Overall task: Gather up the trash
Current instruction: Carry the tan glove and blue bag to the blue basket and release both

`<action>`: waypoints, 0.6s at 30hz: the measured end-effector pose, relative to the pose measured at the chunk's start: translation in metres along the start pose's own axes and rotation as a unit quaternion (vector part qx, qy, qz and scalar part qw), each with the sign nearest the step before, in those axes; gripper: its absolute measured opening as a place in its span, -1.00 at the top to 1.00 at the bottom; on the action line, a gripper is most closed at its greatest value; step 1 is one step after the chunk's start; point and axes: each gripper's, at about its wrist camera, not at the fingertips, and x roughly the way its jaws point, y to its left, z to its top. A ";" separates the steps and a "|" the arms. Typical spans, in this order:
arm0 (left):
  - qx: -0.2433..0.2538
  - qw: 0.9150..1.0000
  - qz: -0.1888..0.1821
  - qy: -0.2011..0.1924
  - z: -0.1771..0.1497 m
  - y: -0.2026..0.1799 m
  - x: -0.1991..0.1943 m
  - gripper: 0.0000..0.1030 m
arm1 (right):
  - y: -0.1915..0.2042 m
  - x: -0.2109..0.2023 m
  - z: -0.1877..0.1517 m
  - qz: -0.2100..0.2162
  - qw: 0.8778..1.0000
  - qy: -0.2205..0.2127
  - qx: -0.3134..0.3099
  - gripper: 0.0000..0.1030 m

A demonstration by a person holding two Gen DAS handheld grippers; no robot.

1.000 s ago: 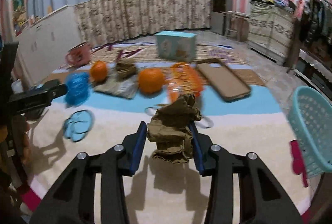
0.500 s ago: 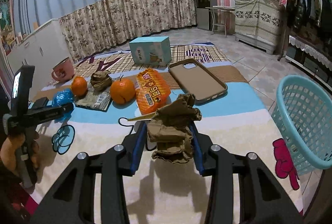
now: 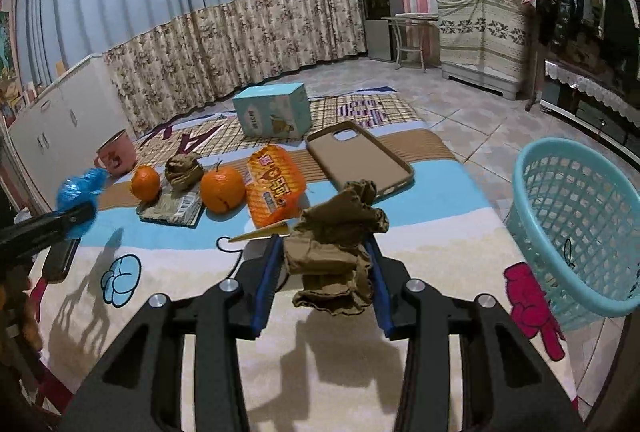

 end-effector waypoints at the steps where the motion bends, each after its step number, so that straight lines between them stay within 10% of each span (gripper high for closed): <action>1: 0.002 1.000 -0.002 -0.006 0.002 -0.005 -0.007 0.24 | -0.002 -0.003 0.001 0.000 1.000 -0.004 0.001 0.21; 18: 0.098 0.989 -0.101 -0.053 0.015 -0.179 -0.041 0.24 | -0.149 -0.056 0.036 -0.081 0.996 -0.034 0.012 0.20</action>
